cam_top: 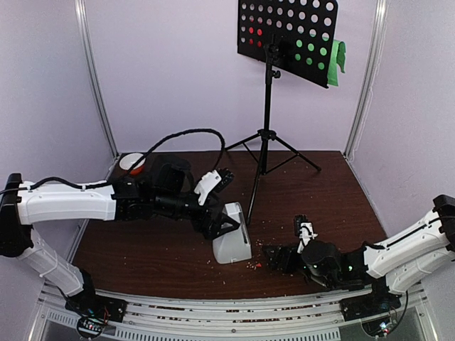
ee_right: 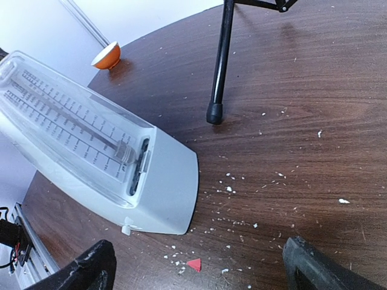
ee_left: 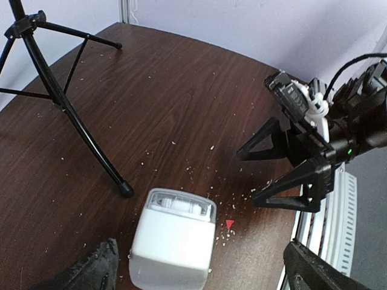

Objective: Pack up the instrument practice props

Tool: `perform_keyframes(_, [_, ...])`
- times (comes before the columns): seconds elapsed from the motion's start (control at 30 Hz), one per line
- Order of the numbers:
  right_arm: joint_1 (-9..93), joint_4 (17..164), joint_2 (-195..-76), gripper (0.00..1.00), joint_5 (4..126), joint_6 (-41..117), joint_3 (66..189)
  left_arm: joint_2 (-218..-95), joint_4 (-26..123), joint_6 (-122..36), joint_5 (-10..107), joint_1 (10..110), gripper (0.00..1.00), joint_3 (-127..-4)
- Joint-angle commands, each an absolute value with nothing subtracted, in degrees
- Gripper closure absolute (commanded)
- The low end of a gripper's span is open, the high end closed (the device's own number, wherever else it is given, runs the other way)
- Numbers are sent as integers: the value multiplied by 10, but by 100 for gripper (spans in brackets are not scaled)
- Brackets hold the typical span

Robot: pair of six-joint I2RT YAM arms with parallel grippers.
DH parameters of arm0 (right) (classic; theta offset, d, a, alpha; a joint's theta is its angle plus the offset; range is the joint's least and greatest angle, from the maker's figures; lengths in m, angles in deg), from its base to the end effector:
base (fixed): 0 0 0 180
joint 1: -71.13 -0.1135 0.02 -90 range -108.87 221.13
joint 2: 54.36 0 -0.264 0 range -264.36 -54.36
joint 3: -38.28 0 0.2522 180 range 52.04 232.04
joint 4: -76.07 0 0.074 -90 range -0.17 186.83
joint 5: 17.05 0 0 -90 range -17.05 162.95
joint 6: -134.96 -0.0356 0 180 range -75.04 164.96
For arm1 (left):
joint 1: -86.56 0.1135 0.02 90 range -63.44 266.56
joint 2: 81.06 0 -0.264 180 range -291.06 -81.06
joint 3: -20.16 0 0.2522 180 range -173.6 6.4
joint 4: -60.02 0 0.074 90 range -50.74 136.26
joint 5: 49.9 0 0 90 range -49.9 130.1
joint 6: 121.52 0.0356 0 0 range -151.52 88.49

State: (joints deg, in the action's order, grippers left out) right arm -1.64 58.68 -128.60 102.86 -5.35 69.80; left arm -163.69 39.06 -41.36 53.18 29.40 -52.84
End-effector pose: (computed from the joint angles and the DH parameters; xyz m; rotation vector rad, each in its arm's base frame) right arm 0.0846 0.2129 0.1516 -0.0586 2.0574 0.8711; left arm 0.1713 -0.2802 0.2778 1.0280 1.9830 -0.9149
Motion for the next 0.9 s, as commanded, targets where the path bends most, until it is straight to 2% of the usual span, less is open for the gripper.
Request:
perform_keyframes(0.0, [-17, 552, -1276, 1, 1007, -36, 692, -1661, 405, -331, 577, 299, 3, -549])
perform_keyframes(0.1, [-17, 552, -1278, 1, 1005, -35, 692, -1678, 412, -316, 609, 300, 11, -549])
perform_keyframes(0.23, [-21, 554, -1285, 2, 1000, -26, 697, -1701, 402, -303, 638, 309, 32, -557])
perform_keyframes(0.4, [-43, 565, -1317, 2, 1010, 7, 724, -1732, 377, -287, 661, 330, 49, -579])
perform_keyframes(0.63, [-62, 513, -1384, 2, 1020, 20, 743, -1774, 358, -281, 723, 352, 61, -614])
perform_keyframes(0.87, [-92, 520, -1458, 3, 1080, 49, 788, -1808, 323, -289, 768, 396, 63, -648])
